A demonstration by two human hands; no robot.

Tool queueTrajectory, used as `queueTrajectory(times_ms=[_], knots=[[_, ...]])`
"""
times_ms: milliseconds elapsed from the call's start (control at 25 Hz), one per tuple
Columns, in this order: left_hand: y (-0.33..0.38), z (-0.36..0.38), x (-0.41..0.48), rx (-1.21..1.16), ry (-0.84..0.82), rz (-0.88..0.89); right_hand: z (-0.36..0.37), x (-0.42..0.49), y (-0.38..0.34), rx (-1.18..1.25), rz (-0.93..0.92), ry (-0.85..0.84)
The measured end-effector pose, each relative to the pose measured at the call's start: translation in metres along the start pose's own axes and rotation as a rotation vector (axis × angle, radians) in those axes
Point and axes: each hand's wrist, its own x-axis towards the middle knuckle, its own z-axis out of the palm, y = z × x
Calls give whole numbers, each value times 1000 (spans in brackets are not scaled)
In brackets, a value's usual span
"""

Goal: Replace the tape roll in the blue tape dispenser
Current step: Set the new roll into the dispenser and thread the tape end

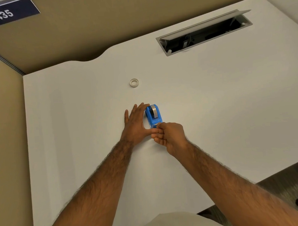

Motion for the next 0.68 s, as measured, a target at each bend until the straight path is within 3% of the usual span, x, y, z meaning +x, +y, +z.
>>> queueTrajectory(times_ms=[680], knots=[[0, 0, 0, 8, 3, 10, -15, 11, 19, -124, -232, -43]])
